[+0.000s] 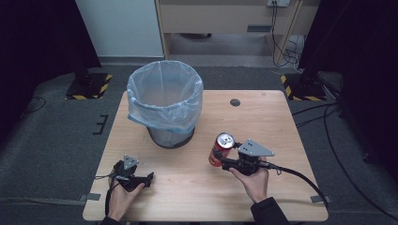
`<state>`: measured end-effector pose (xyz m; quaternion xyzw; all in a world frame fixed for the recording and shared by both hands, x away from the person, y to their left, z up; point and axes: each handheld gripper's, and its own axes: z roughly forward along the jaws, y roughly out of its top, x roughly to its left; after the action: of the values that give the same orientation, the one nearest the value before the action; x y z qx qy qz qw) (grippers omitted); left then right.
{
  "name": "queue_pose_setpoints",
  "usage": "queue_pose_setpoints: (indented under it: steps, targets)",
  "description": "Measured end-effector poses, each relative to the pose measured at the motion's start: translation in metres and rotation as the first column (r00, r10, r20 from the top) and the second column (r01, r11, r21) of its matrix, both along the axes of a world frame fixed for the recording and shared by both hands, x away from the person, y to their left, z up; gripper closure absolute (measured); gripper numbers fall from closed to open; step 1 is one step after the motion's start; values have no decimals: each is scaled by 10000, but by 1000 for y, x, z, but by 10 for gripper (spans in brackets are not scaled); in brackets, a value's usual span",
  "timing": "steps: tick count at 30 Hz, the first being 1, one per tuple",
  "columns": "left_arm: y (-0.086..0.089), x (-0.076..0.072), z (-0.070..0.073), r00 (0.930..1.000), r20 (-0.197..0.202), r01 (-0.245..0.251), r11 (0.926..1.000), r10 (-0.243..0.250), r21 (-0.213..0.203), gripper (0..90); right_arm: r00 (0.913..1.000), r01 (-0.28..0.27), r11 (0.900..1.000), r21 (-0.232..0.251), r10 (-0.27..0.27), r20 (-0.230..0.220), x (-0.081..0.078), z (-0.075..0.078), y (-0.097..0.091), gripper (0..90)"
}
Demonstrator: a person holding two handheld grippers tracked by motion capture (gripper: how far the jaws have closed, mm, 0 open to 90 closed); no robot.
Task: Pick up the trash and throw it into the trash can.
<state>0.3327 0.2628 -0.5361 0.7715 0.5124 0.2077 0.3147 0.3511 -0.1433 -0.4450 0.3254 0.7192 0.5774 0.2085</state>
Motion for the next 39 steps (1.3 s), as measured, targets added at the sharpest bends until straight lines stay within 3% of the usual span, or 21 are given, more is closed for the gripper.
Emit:
queue_pose_setpoints:
  steps: [6, 16, 23, 34, 39]
  targets:
    - [0, 0, 0, 10000, -1, 4, 10000, -4, 6, 0, 9987, 161, 9964, 836, -200, 460, -5, 23, -15, 335]
    - [0, 0, 0, 10000, -2, 9, 10000, -9, 7, 0, 9923, 400, 9798, 1960, -620, 1075, -7, 51, -40, 335]
    - [0, 0, 0, 10000, 0, 7, 10000, -7, 3, 0, 9871, 474, 9753, 2159, -789, 1396, -8, 66, -47, 335]
    - [0, 0, 0, 10000, -2, 17, 10000, -17, 8, 0, 9795, 180, 9692, 2456, -664, 1901, -3, 87, -36, 336]
    - [0, 0, 0, 10000, -5, 22, 10000, -22, 11, 0, 9763, 90, 9610, 2763, -683, 2055, 1, 95, -30, 336]
